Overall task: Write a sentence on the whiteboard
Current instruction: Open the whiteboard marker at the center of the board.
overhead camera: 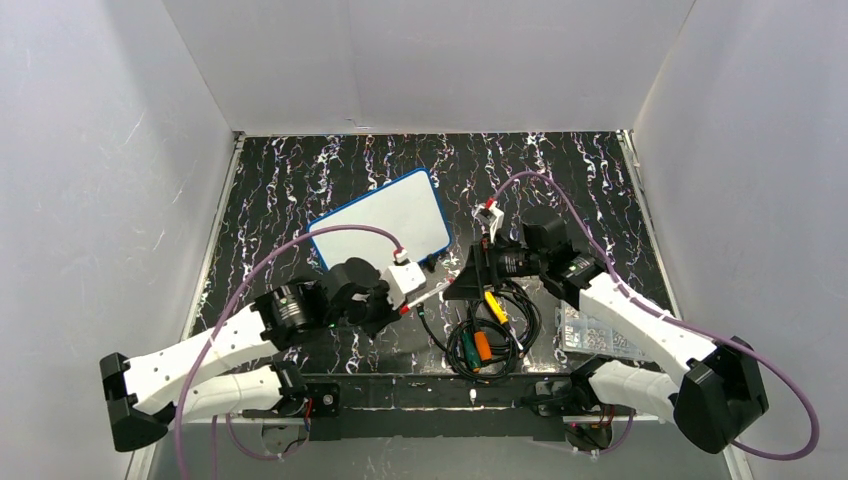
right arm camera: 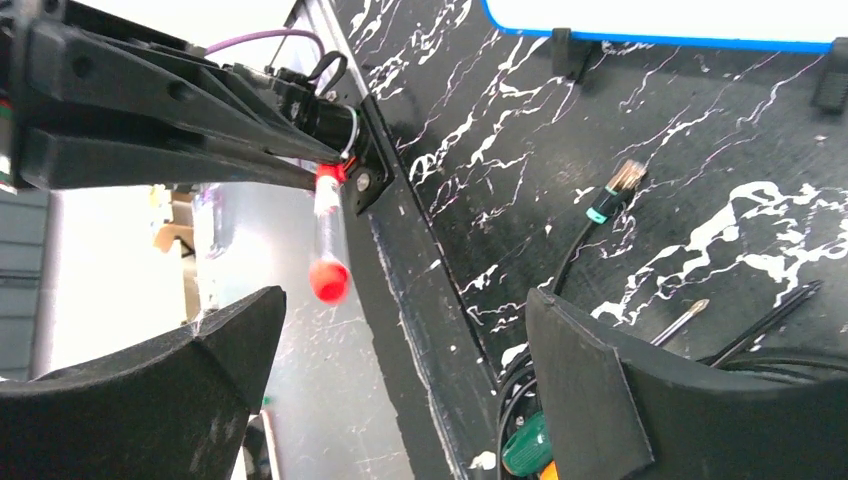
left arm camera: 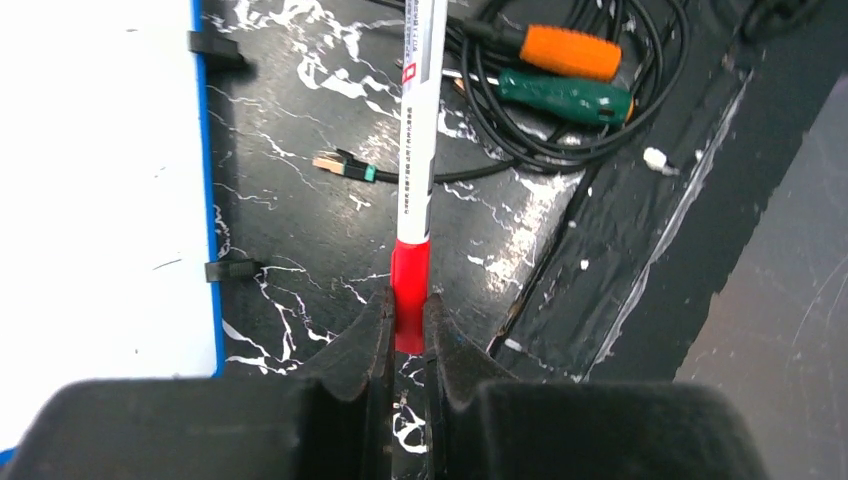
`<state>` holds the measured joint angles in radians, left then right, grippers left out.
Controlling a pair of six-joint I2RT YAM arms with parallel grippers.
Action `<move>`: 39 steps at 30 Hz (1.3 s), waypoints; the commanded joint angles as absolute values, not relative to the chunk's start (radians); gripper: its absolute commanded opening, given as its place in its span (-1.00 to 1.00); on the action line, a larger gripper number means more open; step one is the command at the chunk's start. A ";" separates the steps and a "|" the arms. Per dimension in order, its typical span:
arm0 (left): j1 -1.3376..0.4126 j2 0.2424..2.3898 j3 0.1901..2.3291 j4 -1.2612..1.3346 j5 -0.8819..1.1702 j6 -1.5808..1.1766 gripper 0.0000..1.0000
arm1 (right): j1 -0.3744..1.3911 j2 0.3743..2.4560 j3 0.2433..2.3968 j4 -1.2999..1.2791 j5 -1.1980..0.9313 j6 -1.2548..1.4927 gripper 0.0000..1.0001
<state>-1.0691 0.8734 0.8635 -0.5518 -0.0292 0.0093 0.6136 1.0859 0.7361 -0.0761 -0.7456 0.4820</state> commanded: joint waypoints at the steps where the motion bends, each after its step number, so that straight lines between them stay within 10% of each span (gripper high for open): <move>1: -1.074 0.938 0.884 -0.610 0.081 0.126 -1.00 | 0.621 1.100 0.763 -0.035 -0.818 0.503 0.93; 28: -1.074 0.941 0.847 -0.558 0.113 0.102 -1.00 | 0.865 1.206 0.646 0.274 -0.713 0.680 -0.01; 39: -1.074 0.933 0.847 -0.560 0.080 0.095 -1.00 | 0.865 1.196 0.658 0.250 -0.691 0.657 -0.97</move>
<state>-1.0695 0.9482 0.8497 -0.5625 0.1120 0.0937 0.8577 1.2118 0.6445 0.2276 -0.6945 0.6720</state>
